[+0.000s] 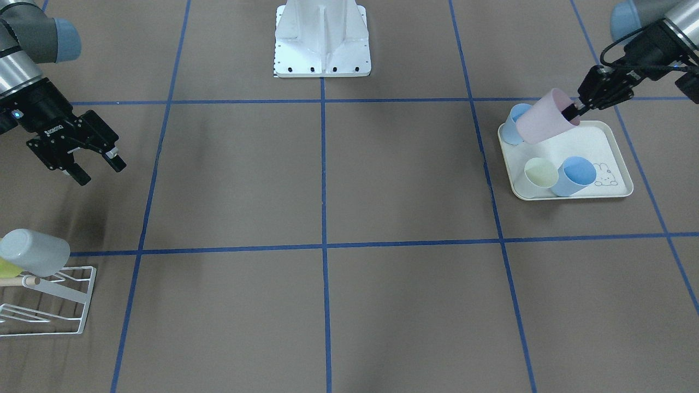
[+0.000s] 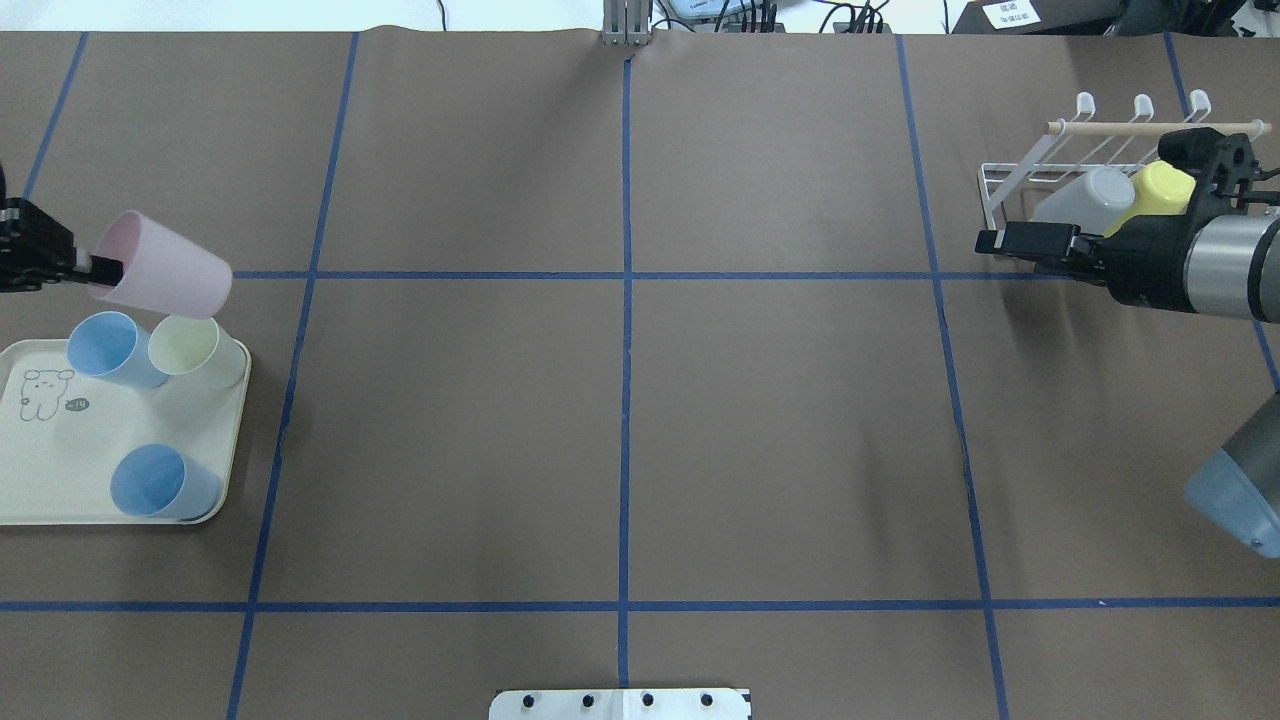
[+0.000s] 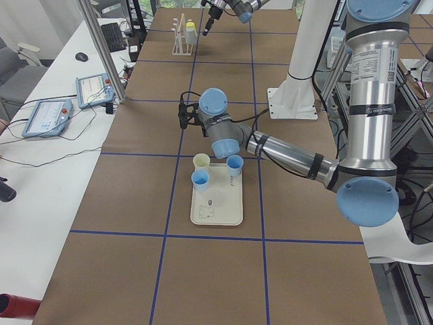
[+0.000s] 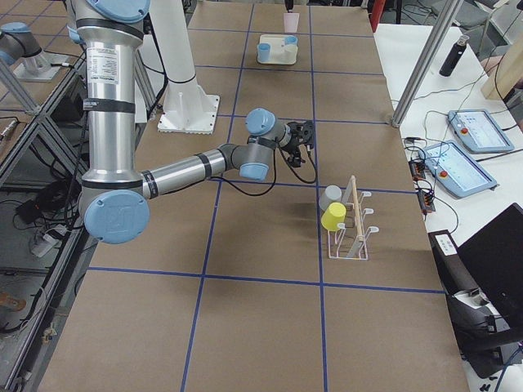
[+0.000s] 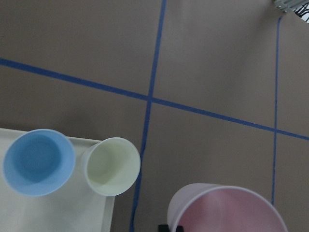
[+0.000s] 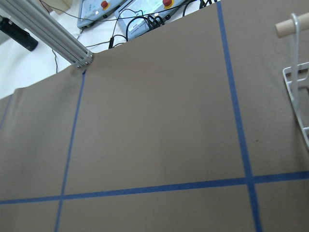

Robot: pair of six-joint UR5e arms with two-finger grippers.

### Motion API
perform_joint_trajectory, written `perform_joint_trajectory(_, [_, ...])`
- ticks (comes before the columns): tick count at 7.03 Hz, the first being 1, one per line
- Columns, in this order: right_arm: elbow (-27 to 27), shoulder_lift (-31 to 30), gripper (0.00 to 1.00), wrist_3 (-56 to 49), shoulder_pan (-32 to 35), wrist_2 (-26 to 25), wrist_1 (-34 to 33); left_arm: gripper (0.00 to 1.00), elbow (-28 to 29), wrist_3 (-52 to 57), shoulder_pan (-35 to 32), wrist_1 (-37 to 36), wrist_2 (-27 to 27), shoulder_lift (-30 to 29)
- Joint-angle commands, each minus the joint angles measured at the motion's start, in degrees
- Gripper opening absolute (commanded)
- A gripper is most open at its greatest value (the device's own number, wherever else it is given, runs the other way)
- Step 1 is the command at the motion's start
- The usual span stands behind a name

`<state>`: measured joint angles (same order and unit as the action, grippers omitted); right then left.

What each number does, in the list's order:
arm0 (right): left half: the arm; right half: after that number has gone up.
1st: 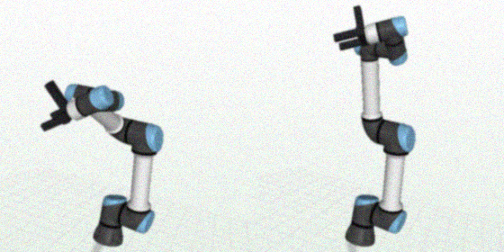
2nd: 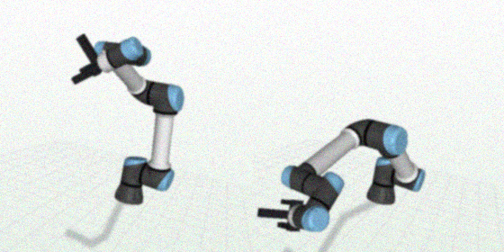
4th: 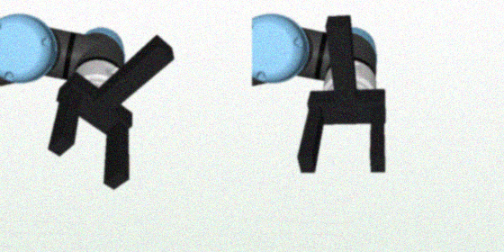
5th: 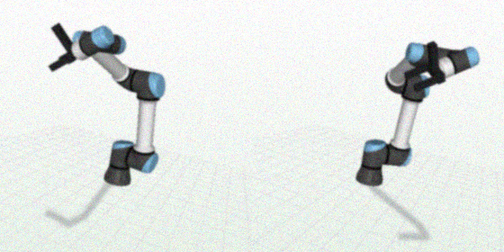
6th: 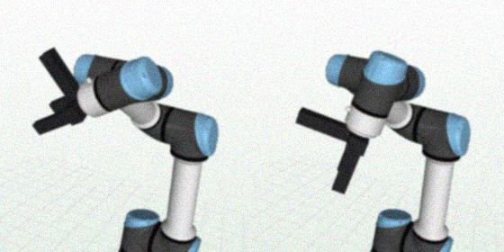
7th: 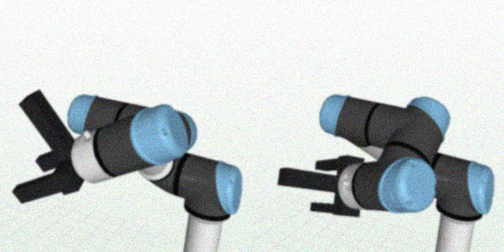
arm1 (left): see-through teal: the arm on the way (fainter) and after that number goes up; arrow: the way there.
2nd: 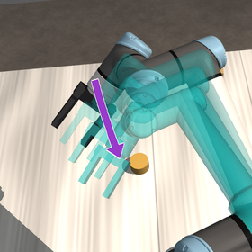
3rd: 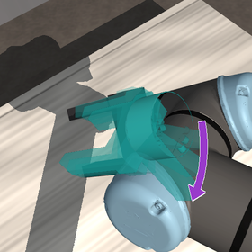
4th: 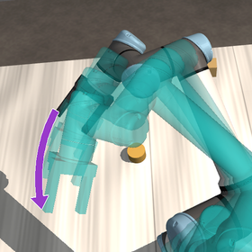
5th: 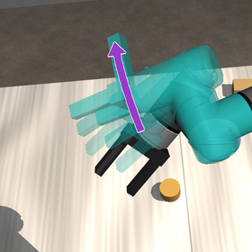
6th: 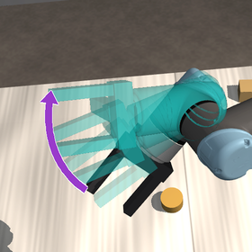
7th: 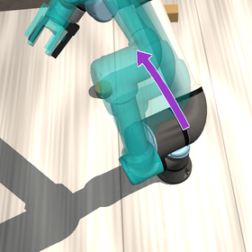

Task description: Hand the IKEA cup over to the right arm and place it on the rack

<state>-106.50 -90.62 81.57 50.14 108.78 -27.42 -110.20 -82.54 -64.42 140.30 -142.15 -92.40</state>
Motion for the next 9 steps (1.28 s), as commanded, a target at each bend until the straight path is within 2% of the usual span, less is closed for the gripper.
perform_joint_trajectory(1, [-0.3, 4.2, 1.0, 17.3, -2.2, 0.1, 8.1, 0.0, -0.2, -23.9, 11.4, 2.4, 13.0, -13.4])
perform_joint_trajectory(4, [-1.6, 11.1, 1.0, 39.3, -3.3, -0.4, 11.5, 0.0, 0.0, -42.0, 25.7, 10.8, 35.5, -21.4])
perform_joint_trajectory(5, [-2.6, 11.3, 1.0, 41.9, -3.6, -0.5, 13.8, 0.0, 0.2, -43.8, 28.9, 12.2, 40.4, -23.1])
perform_joint_trajectory(6, [-4.1, 11.7, 1.0, 47.4, -4.5, -0.5, 14.1, 0.0, 0.9, -44.2, 32.0, 16.6, 45.4, -23.7])
perform_joint_trajectory(7, [-4.2, 14.0, 1.0, 51.3, -5.2, -0.7, 13.9, 0.0, 1.9, -44.2, 34.3, 19.6, 49.6, -23.8])
perform_joint_trajectory(9, [-4.2, 15.1, 1.0, 53.8, -6.4, -1.2, 13.9, 0.0, 4.9, -44.1, 36.1, 20.7, 52.3, -26.5])
